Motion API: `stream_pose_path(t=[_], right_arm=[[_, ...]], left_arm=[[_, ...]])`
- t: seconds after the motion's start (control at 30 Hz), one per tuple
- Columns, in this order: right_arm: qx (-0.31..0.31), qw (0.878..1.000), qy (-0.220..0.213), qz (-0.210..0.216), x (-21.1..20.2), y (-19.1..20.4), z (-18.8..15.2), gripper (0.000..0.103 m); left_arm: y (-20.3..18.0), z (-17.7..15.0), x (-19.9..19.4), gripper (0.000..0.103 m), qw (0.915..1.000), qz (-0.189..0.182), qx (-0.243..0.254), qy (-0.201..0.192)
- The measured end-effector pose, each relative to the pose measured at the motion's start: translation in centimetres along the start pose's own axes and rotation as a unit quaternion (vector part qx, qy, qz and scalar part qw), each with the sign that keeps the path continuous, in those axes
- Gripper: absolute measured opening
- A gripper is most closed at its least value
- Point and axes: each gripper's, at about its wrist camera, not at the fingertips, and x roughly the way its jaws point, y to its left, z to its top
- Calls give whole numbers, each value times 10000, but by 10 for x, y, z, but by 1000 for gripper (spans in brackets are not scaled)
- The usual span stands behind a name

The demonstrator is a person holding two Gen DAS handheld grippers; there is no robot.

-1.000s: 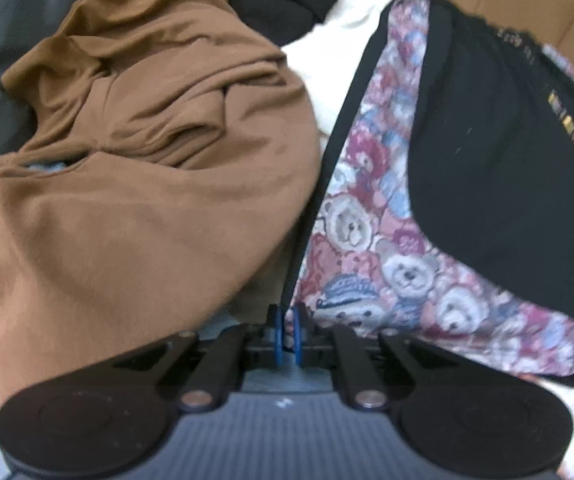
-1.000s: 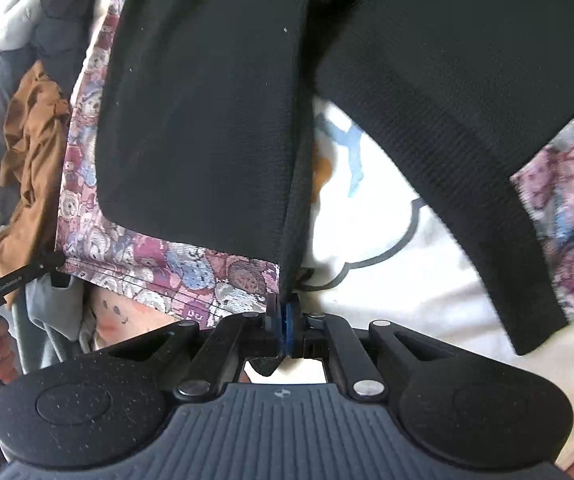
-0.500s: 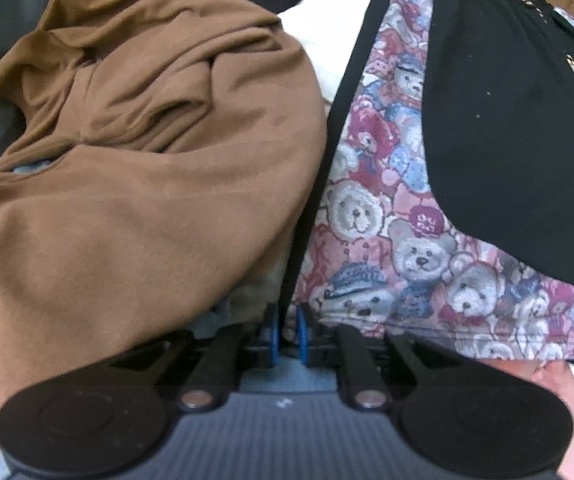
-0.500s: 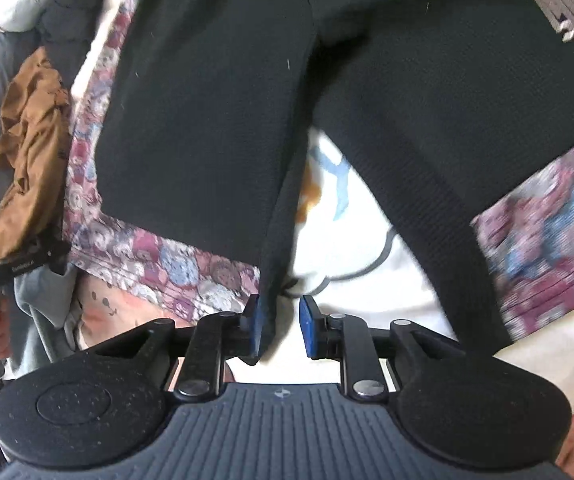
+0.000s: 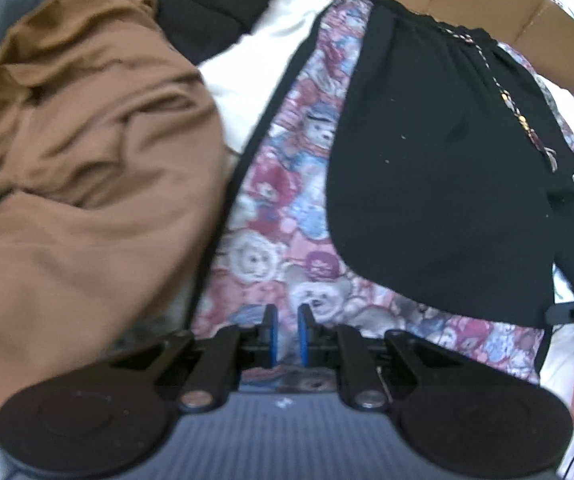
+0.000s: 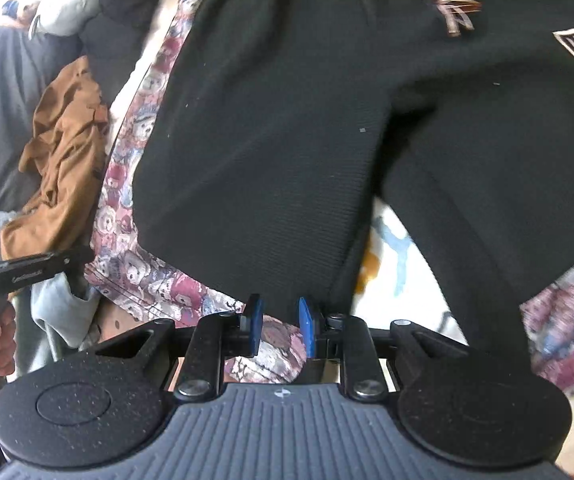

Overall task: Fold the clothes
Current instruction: 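Open the right tool, release the shorts hem and lift it away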

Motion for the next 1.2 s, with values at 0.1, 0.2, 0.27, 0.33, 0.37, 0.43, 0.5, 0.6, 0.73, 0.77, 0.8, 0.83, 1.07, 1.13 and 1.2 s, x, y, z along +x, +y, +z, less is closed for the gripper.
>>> stream_pose_path(t=[0.1,0.2,0.27,0.33,0.37,0.43,0.5,0.6,0.73,0.77,0.8,0.83,1.07,1.13,1.2], right_arm=[[-122,9999,85,-74,11,6,-4,23],[-216,9993,255,-149,20,9,-14,24],[-282,9986,399,-193,26,10,-23,24],[-413,9975,530,-199,29,13,-30,23],[-476,9970,565,-221,29,15,-33,23],[-517,9963,625,-278,29,17,-35,23],[-497,9956,727,-327,29,18,-34,23],[-490,9942,884,-378,22,22,-29,24],[-865,9916,755,-593,-4,32,-4,24],[-972,9906,708,-655,-11,34,3,24],[-1054,9898,652,-709,-18,36,10,24],[-1090,9895,581,-746,-24,37,16,24],[-1268,9870,85,-987,-62,41,59,25],[-1263,9864,-7,-1051,-70,38,67,25],[-1310,9853,-55,-1099,-77,33,73,25]], left_arm=[[0,-8,18,12,9998,-62,-58,191],[1,-18,25,11,9997,-38,-23,239],[0,-23,25,11,9998,13,49,208],[0,-23,24,11,9997,24,40,243],[1,-23,23,11,9996,30,36,261],[0,-23,22,10,9995,123,96,290],[1,-22,20,7,9992,221,118,320],[5,-18,12,7,9990,274,-91,339],[2,-6,-9,8,9995,291,-138,21],[1,-2,-13,8,9995,277,-148,-65],[1,3,-17,8,9994,272,-161,-147],[1,8,-19,8,9992,274,-175,-226],[-3,44,-24,9,9973,258,-168,-673],[-7,55,-24,9,9967,234,-45,-773],[-11,67,-21,9,9961,185,61,-866]])
